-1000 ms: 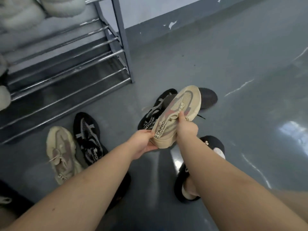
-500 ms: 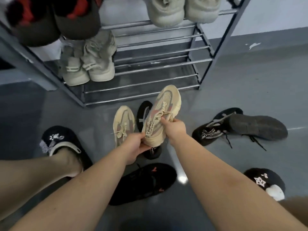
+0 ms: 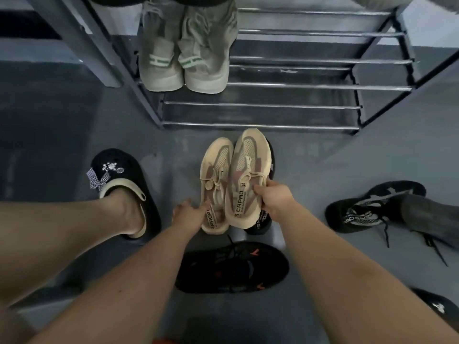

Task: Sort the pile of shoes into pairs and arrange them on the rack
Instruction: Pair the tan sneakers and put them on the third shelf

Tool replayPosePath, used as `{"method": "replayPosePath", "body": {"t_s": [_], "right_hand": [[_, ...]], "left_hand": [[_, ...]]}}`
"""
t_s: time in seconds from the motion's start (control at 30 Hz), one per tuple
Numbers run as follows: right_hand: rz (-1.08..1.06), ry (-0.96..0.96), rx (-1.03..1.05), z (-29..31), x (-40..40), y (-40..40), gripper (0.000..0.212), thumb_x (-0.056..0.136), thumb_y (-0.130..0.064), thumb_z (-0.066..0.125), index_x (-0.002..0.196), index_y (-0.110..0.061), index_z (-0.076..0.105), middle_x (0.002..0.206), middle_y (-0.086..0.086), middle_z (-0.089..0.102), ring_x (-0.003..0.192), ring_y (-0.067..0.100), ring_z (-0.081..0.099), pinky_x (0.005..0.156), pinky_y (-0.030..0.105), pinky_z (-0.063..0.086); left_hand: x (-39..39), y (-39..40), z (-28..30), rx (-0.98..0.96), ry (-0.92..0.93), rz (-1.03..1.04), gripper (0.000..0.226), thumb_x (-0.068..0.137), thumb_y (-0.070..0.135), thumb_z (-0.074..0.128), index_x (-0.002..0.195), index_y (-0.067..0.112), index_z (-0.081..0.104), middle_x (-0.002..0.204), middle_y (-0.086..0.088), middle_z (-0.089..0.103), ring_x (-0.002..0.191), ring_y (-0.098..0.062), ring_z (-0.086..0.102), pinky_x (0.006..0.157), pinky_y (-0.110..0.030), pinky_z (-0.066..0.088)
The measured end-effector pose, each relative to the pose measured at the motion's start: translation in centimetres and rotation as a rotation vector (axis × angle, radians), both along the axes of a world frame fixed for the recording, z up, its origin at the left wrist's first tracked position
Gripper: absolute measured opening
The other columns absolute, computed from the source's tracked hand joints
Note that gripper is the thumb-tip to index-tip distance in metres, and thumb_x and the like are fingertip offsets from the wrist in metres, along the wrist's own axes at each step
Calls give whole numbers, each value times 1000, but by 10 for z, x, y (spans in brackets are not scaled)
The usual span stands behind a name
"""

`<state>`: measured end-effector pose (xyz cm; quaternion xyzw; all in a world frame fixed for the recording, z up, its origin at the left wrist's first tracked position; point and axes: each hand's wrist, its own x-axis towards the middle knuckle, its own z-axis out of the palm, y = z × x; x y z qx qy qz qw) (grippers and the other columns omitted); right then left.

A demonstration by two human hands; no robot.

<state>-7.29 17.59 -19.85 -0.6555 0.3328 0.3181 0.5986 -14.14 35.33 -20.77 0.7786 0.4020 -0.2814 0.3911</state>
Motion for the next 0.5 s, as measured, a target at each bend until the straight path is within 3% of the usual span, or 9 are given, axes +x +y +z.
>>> {"method": "replayPosePath", "body": {"t_s": [0.1,0.23,0.33,0.4,0.5], "right_hand": [[-13,29,69,-5,4,-13,30,93,1,52,123,0,58,113,16,64,99,31,64,91,41,51],[43,72,149,-5,7,-26,34,95,-5,53,128,-3,55,106,9,66,84,19,64,72,29,53],[102,77,157,-7,6,-27,45,91,-14,62,134,-16,51,112,6,69,98,23,66,86,40,54],[136,69,148,-6,5,-28,65,84,-14,70,142,-25,42,117,3,68,104,24,65,95,47,50],[108,70,192,5,4,-30,74,82,-2,69,145,-21,36,125,6,63,106,24,64,85,41,54]], "left_hand": [[0,-5,-8,-224,39,97,62,83,48,63,132,14,48,132,-4,54,122,-25,50,95,-32,41],[2,-9,-15,-288,26,181,54,80,33,72,126,12,51,118,1,59,108,-21,55,82,-31,40],[-1,-10,-20,-408,19,327,48,79,22,74,122,9,57,118,-5,65,104,-20,60,89,-33,46],[-4,-14,-22,-440,3,373,42,80,20,72,119,7,59,118,-9,66,104,-21,61,92,-31,46],[-6,-20,-16,-459,-5,366,41,85,23,68,118,1,59,110,-10,65,101,-21,60,88,-28,42]]}}
